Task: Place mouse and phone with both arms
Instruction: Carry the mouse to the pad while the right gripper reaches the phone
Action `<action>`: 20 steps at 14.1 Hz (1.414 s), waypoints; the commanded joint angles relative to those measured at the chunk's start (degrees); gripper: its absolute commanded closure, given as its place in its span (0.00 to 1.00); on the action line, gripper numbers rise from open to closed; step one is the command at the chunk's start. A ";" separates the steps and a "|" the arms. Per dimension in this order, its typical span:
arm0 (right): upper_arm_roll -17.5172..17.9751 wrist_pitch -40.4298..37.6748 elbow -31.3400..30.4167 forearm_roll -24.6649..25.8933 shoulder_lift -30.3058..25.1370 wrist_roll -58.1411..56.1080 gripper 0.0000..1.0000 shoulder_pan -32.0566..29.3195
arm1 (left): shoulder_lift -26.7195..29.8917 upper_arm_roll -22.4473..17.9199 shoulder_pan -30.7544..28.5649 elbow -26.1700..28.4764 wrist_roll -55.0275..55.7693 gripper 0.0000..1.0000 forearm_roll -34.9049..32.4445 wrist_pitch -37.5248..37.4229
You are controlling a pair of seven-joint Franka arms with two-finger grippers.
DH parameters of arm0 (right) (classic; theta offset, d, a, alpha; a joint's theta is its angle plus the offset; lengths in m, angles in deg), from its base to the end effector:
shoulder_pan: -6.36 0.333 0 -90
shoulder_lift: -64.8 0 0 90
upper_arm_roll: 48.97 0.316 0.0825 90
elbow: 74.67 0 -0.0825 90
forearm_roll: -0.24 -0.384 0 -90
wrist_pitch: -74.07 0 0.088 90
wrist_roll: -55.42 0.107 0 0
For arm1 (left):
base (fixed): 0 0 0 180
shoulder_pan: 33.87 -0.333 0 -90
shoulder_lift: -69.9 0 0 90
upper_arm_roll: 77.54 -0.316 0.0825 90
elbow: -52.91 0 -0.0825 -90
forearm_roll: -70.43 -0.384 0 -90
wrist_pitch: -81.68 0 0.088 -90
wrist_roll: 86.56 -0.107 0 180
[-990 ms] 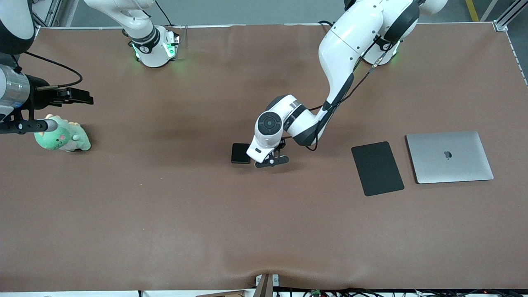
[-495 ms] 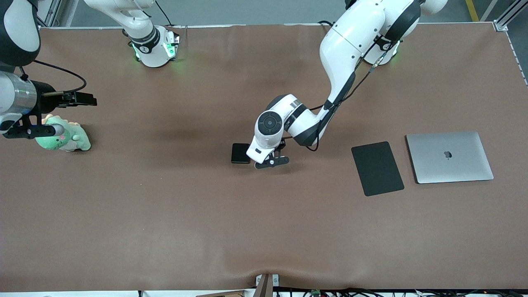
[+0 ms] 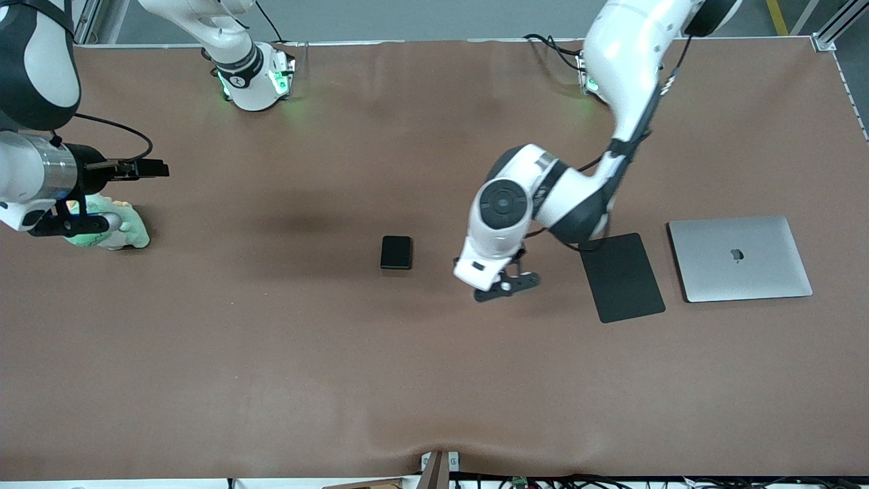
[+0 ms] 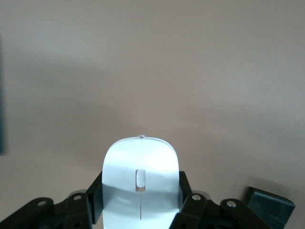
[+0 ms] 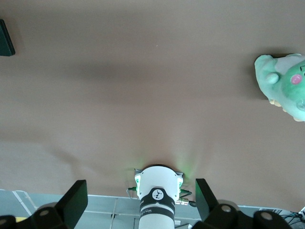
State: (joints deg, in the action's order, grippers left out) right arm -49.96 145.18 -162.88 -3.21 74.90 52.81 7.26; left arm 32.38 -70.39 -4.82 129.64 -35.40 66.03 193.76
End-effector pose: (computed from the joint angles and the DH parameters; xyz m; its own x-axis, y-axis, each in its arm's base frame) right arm 0.5579 0.0076 0.5206 0.8891 0.0624 -0.4535 0.0305 -0.9965 -0.0773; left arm 0.5998 -0.4087 0.3431 0.9672 0.2528 -0.0250 0.2523 -0.9674 -0.0220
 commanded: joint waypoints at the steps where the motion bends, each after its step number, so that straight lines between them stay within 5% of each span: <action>1: 0.46 1.04 0.93 -1.21 1.59 0.41 0.00 0.94 | 4.56 0.32 -4.52 1.75 -4.55 1.00 -1.13 -2.39; 10: 0.46 7.36 0.58 -3.67 4.32 6.44 0.00 6.38 | 6.15 0.23 -18.85 2.80 -19.42 1.00 -1.13 -5.21; 20: 0.46 15.01 0.23 -9.29 7.57 19.83 0.00 15.70 | 8.43 0.49 -22.45 11.67 -20.48 1.00 -7.27 -4.51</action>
State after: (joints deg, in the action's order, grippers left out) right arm -49.12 159.10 -162.89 -11.41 81.76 69.49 20.77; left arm 38.07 -70.19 -25.28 136.76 -55.85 61.14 188.97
